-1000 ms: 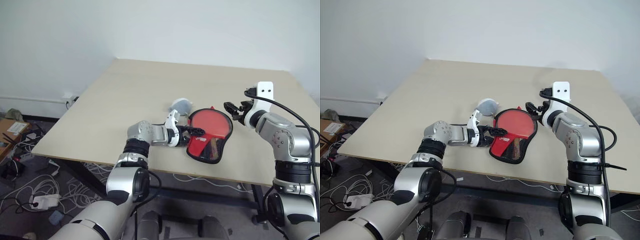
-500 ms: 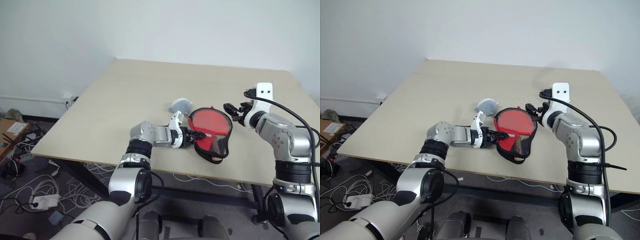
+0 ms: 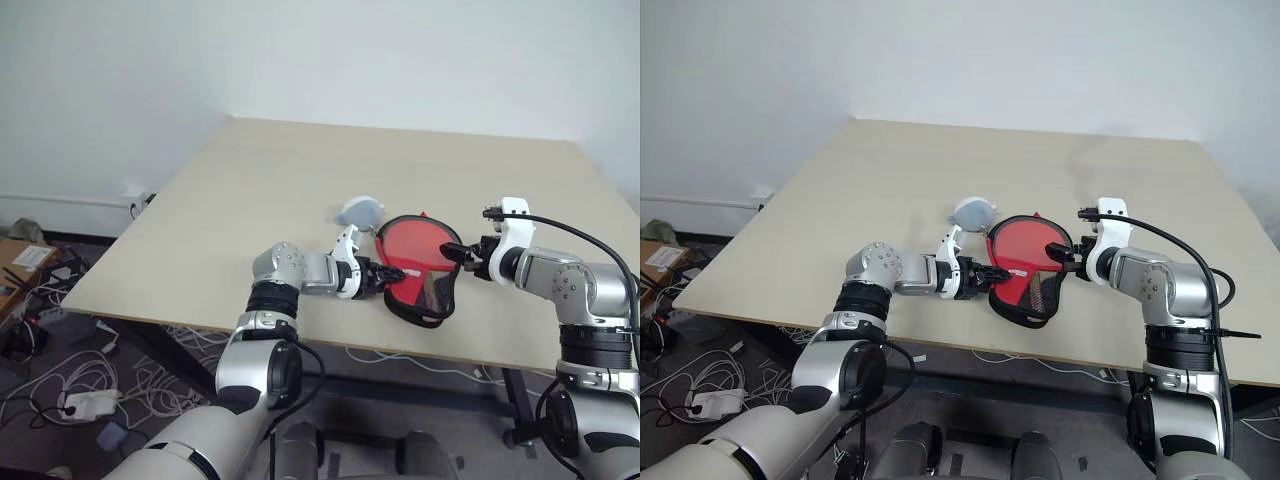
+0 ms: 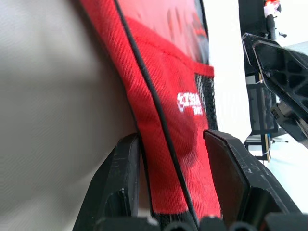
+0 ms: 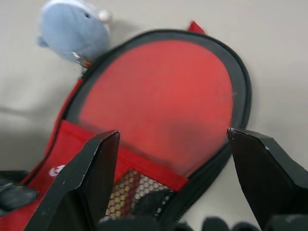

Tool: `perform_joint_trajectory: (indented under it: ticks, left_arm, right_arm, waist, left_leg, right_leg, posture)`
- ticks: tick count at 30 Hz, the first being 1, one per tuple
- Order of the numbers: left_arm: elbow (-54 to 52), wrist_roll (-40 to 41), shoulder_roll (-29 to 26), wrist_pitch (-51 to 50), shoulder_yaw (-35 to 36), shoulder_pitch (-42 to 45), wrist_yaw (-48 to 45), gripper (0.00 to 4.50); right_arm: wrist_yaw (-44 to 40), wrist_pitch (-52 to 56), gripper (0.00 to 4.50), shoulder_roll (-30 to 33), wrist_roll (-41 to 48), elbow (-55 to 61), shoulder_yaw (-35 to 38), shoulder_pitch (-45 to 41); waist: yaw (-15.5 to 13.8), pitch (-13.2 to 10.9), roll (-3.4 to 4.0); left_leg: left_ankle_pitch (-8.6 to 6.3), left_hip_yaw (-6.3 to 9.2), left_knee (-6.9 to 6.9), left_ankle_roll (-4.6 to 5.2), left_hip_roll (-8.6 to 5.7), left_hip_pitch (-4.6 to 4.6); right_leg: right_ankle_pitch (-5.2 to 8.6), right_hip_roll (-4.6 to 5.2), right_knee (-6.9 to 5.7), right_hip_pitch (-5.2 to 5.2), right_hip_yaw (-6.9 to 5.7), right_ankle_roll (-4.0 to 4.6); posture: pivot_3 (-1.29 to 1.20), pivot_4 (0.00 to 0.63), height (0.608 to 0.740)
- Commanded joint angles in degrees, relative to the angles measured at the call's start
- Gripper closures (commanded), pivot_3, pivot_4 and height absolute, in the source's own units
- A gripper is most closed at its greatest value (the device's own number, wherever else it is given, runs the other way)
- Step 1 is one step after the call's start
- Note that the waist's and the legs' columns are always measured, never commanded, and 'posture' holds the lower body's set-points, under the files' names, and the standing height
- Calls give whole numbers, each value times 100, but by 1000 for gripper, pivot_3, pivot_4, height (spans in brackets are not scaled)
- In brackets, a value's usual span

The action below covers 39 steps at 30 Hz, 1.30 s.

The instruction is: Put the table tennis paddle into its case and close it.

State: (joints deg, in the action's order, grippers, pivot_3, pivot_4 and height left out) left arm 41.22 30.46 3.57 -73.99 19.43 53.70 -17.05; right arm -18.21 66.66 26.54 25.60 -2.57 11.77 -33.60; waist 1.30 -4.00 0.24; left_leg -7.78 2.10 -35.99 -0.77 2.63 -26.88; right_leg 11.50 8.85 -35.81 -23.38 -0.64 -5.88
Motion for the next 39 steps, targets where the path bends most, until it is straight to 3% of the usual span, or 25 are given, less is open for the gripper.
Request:
perform_joint_trajectory:
  ticks: [1, 6, 23, 27, 39]
  left_arm:
    - [-336, 306, 138, -220, 292, 28, 162, 2842]
    - [-375, 413, 267, -402, 573, 45, 445, 4457]
    - [-848, 524, 711, -1301, 868, -196, 915, 4457]
    - [-1350, 625, 904, -1810, 662, -433, 952, 4457]
    - [-1489, 1644, 1066, -1851, -101, -699, 1594, 4457]
  right_arm:
    - [296, -270, 636, -23, -105, -231, 398, -253]
    - [432, -407, 636, -47, -163, -374, 492, -327]
    - [730, -781, 636, -170, -194, -547, 620, -409]
    - [745, -793, 636, -201, -209, -558, 569, -431]
    - [774, -789, 636, -253, -279, -609, 579, -448]
  waist:
    - [-7, 0, 0]
    - [-1, 0, 0]
    - [4, 0, 0]
    - [5, 0, 0]
    - [0, 1, 1]
  left_leg:
    - [0, 0, 0, 0, 0, 0]
    - [0, 1, -2, 0, -1, 0]
    - [0, 1, -1, 1, -2, 0]
    - [0, 2, -1, 0, -2, 0]
    - [0, 3, -3, 0, -2, 0]
  right_leg:
    - [0, 0, 0, 1, 0, -1]
    - [0, 0, 1, 1, 0, -1]
    - [0, 0, 2, 2, 0, -1]
    - [0, 0, 2, 2, 0, -1]
    - [1, 0, 1, 4, 0, 1]
  posture:
    - [0, 0, 688]
    - [0, 0, 688]
    - [0, 0, 688]
    - [0, 0, 688]
    - [0, 0, 688]
